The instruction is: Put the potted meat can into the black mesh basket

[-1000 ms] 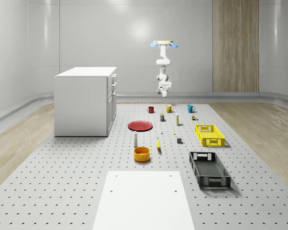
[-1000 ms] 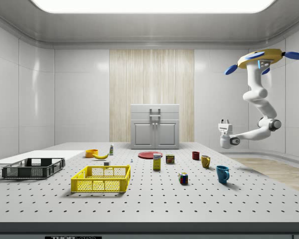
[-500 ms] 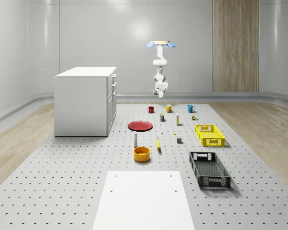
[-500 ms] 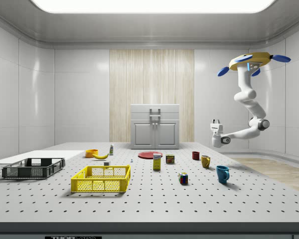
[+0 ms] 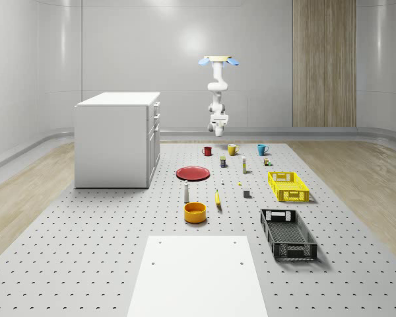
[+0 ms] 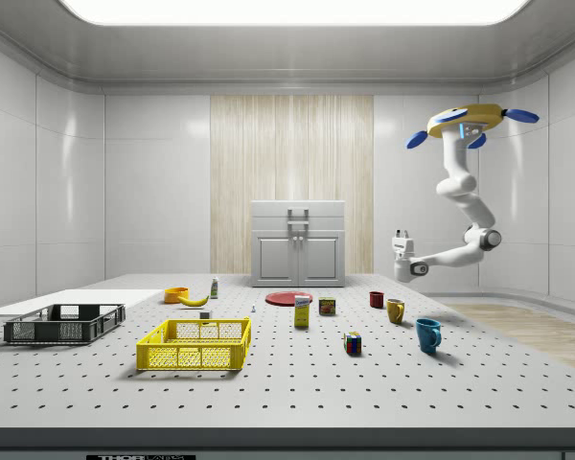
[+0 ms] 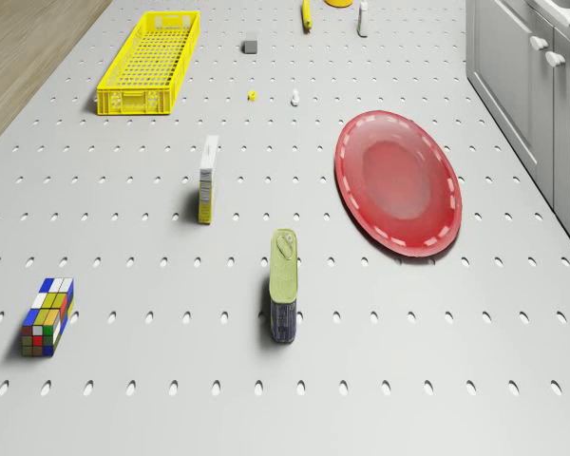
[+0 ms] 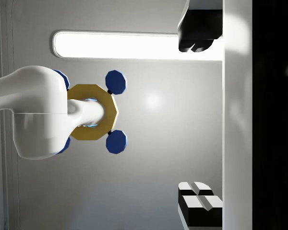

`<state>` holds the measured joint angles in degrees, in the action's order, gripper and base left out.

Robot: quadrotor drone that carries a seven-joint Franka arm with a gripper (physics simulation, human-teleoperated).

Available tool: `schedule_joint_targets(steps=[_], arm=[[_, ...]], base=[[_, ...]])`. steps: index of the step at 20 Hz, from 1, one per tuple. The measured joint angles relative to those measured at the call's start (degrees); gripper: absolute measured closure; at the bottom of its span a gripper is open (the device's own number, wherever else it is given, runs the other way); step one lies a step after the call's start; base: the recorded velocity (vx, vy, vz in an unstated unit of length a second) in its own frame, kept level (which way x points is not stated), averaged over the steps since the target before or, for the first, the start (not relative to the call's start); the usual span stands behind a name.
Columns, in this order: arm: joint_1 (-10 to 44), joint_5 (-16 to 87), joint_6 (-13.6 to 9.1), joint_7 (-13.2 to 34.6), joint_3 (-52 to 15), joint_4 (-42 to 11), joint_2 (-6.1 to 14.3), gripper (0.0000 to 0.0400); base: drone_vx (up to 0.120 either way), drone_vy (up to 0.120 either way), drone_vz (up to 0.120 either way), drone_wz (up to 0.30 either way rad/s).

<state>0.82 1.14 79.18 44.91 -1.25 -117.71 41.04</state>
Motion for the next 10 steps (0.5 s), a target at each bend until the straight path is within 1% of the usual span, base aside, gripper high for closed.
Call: schedule_joint_targets(steps=[6, 10], arm=[[0.52, 2.35, 0.28, 0.31, -1.68, -0.26, 0.21, 0.0], [1.3, 5.91, 0.5, 0.78, -4.21, -0.64, 0.39, 0.0]], base=[[0.12, 0.0, 0.0, 0.0], [0.12, 0.0, 0.0, 0.0]])
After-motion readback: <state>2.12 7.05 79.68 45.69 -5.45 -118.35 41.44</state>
